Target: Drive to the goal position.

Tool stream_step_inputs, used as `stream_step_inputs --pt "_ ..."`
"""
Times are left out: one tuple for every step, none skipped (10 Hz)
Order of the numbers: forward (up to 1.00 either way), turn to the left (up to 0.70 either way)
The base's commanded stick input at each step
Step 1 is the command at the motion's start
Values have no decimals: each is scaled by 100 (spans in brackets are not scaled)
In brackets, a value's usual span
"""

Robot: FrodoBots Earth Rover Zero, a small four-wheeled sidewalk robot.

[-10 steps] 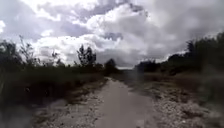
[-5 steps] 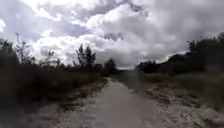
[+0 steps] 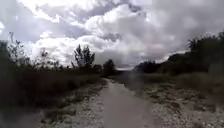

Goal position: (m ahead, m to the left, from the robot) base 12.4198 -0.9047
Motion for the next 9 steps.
stream_step_inputs --pt "59 0" --pt "59 1" --pt "59 0" --pt "59 -15" --pt "59 -11" --pt "59 1" --pt "59 1" --pt "59 1" --pt "59 -5"
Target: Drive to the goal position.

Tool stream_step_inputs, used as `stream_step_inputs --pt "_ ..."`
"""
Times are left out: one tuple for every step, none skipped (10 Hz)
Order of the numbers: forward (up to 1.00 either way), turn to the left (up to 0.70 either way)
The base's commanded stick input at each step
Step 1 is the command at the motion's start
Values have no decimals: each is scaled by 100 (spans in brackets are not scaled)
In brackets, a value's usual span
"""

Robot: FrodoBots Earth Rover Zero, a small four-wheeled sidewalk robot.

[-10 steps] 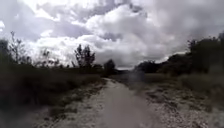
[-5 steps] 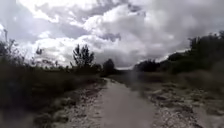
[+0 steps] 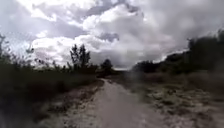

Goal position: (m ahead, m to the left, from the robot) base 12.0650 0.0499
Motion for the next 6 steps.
stream_step_inputs --pt "59 -15" --pt "59 -2" --pt "59 1" --pt "59 1" --pt "59 1" --pt "59 1"
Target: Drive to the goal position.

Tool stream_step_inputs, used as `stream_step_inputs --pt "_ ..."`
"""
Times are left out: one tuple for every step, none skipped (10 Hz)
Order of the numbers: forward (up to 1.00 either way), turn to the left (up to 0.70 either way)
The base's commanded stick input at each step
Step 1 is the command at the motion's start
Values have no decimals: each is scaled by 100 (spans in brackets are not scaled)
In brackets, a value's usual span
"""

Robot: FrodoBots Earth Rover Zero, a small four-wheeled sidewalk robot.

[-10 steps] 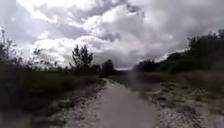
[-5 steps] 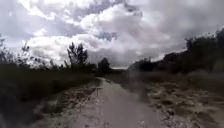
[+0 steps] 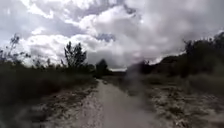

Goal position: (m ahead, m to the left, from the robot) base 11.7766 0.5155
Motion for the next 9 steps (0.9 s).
stream_step_inputs --pt "59 1" --pt "59 1" --pt "59 1" --pt "59 9" --pt "59 15" --pt "59 15" --pt "59 12" --pt "59 2" --pt "59 1"
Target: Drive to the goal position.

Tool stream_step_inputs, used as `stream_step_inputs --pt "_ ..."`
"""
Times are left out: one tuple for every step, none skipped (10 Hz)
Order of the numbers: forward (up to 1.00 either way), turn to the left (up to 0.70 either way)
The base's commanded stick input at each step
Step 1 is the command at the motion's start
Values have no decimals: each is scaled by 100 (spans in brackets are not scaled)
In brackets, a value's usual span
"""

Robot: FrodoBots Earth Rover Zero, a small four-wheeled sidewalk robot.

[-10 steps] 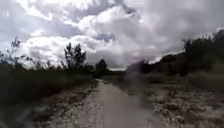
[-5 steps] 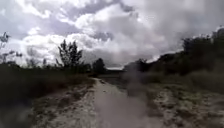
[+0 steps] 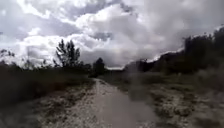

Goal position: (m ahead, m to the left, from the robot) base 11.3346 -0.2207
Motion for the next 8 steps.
stream_step_inputs --pt "59 1" --pt "59 4" --pt "59 14" --pt "59 15" --pt "59 15" --pt "59 15" --pt "59 15" --pt "59 14"
